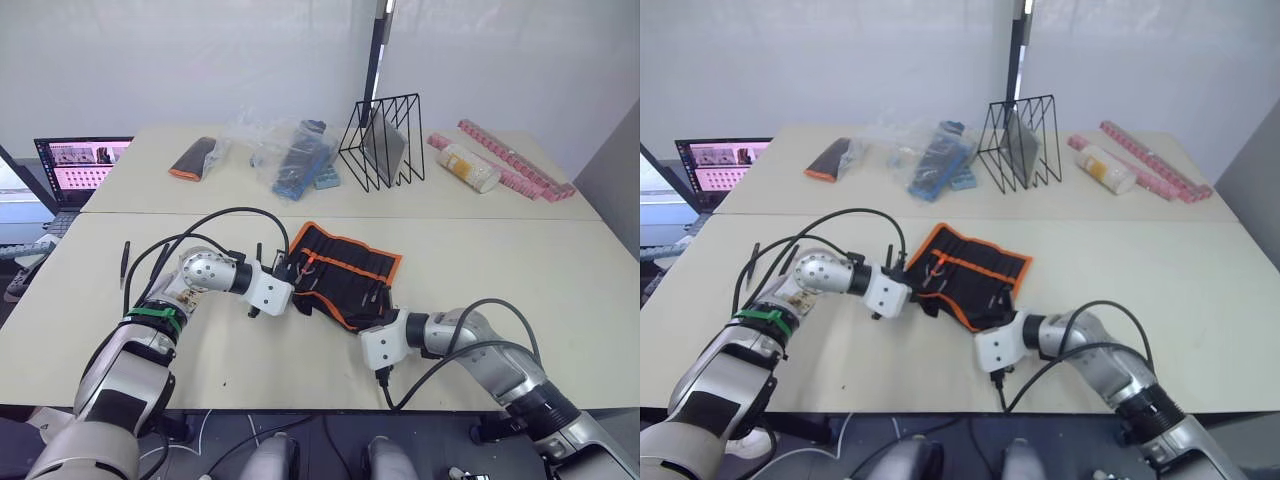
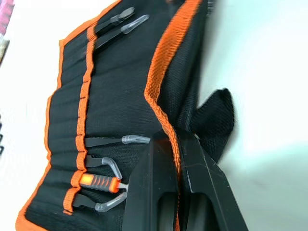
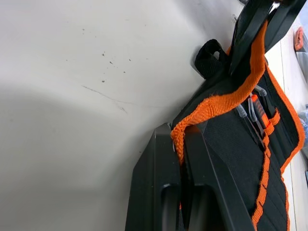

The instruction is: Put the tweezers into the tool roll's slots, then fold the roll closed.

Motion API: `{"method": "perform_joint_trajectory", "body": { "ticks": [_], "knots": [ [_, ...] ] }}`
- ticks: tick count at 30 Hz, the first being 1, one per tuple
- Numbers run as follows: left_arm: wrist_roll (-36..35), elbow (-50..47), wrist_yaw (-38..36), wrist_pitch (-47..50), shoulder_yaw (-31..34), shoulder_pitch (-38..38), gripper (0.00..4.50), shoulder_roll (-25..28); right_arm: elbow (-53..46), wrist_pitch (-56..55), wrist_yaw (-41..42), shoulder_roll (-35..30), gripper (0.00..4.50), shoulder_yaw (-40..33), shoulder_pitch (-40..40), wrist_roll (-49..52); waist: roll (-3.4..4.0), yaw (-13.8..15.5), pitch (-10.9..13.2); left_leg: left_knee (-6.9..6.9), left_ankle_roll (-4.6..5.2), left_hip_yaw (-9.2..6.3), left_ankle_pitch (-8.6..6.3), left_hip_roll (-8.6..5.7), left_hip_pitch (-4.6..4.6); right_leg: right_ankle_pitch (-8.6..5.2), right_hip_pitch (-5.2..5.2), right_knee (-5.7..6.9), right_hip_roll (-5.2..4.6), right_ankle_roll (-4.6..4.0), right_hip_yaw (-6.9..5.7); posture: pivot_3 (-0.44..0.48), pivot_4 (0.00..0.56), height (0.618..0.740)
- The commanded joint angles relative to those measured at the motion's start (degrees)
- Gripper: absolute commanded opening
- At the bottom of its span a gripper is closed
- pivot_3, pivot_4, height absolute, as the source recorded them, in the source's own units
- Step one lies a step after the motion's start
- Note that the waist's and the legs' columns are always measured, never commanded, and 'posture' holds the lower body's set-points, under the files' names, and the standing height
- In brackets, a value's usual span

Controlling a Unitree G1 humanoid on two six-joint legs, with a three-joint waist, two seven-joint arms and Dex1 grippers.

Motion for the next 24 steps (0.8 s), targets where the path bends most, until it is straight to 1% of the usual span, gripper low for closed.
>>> {"method": "perform_joint_trajectory", "body": {
  "ticks": [1,4,7,9,12,14,15,16,17,19,21,23,24],
  "knots": [
    [-1.5,-1.4,-2.0,-1.3,0.6,-0.8,0.02,2.9,1.9,0.0,2.5,-0.5,0.00,1.5,0.9,-1.1,0.00,0.0,0.0,0.01,0.00,0.00,0.00,0.00,0.00,0.00,0.00,0.01,0.00,0.00,0.00,0.000,0.150,0.687],
    [-0.8,-1.6,-2.8,-2.8,-0.4,-0.1,0.02,3.3,2.9,2.3,3.7,0.0,0.00,1.6,0.2,-0.4,0.00,0.0,0.0,0.03,0.00,0.00,0.00,0.01,0.02,0.00,0.01,0.04,0.01,0.00,0.00,0.000,0.150,0.687],
    [1.4,0.5,-1.5,-4.5,-1.4,-0.6,0.02,3.6,1.0,6.6,7.4,0.8,0.00,0.5,0.1,4.4,-0.02,-0.1,0.0,0.06,0.01,0.00,0.00,0.03,0.06,0.00,0.04,0.09,0.03,0.01,0.01,0.000,0.150,0.687],
    [3.0,1.8,-0.3,-5.7,-2.0,-1.2,0.02,3.5,-2.5,11.1,11.8,0.6,0.00,-0.6,0.5,10.1,-0.02,0.0,0.0,0.08,0.01,0.00,-0.01,0.03,0.07,0.00,0.05,0.11,0.03,0.01,0.01,0.000,0.150,0.687],
    [5.7,3.6,2.1,-7.7,-3.0,-2.2,0.00,3.4,-9.5,16.6,16.8,-0.8,0.85,-2.8,0.9,17.5,-0.02,0.1,0.0,0.22,0.12,-0.01,-0.07,0.02,0.03,-0.03,0.04,0.18,0.03,0.05,0.01,0.000,0.150,0.687],
    [7.0,4.7,3.6,-8.8,-3.5,-2.8,0.00,3.3,-13.5,21.5,19.0,-1.6,1.54,-4.5,1.4,22.2,-0.02,0.1,0.0,0.39,0.22,-0.01,-0.14,0.02,0.02,-0.07,0.07,0.24,0.03,0.12,0.00,0.000,0.150,0.687],
    [7.8,5.3,4.4,-9.4,-3.7,-3.1,0.00,3.2,-15.8,27.3,19.6,-1.3,1.88,-6.8,1.3,27.3,-0.02,0.1,0.0,0.42,0.23,-0.01,-0.14,0.01,0.01,-0.07,0.08,0.24,0.02,0.12,0.01,0.000,0.150,0.687],
    [8.7,5.7,5.3,-10.0,-3.9,-3.4,0.00,3.2,-17.1,32.0,19.6,-0.8,2.28,-9.0,0.7,31.5,-0.02,0.1,0.0,0.44,0.23,-0.01,-0.15,0.01,0.01,-0.07,0.09,0.26,0.02,0.12,0.01,0.000,0.150,0.687],
    [9.6,6.1,6.3,-10.6,-4.1,-3.6,0.00,3.2,-17.8,36.0,19.4,-0.4,2.58,-11.0,0.1,34.9,-0.02,0.1,0.0,0.46,0.22,-0.02,-0.14,0.02,-0.01,-0.07,0.08,0.28,0.01,0.12,0.02,0.000,0.150,0.687],
    [10.9,6.9,7.9,-11.4,-4.5,-4.1,0.00,3.1,-17.4,42.1,18.4,0.6,3.25,-13.8,-1.5,39.2,-0.02,0.1,0.0,0.49,0.21,-0.02,-0.14,0.03,0.00,-0.07,0.09,0.33,0.00,0.12,0.03,0.000,0.150,0.687],
    [12.4,7.3,9.8,-12.2,-4.9,-4.6,0.00,3.2,-16.0,48.2,15.5,3.2,3.93,-15.8,-3.5,42.5,-0.02,0.2,0.0,0.50,0.20,-0.03,-0.13,0.02,0.00,-0.07,0.09,0.34,-0.01,0.11,0.02,0.000,0.150,0.687],
    [13.6,7.8,11.3,-12.8,-5.2,-5.0,0.00,3.2,-14.7,53.0,13.3,5.5,3.93,-16.7,-4.8,44.5,-0.02,0.3,0.0,0.50,0.19,-0.05,-0.13,0.02,0.00,-0.07,0.06,0.37,-0.02,0.11,0.01,0.000,0.150,0.687],
    [14.1,7.9,12.0,-13.1,-5.4,-5.2,0.00,3.2,-13.8,54.0,12.2,6.5,3.76,-16.7,-5.2,44.3,-0.03,0.3,0.0,0.49,0.19,-0.05,-0.14,0.01,0.01,-0.07,0.05,0.41,-0.03,0.11,0.01,0.000,0.150,0.687]
  ]
}}
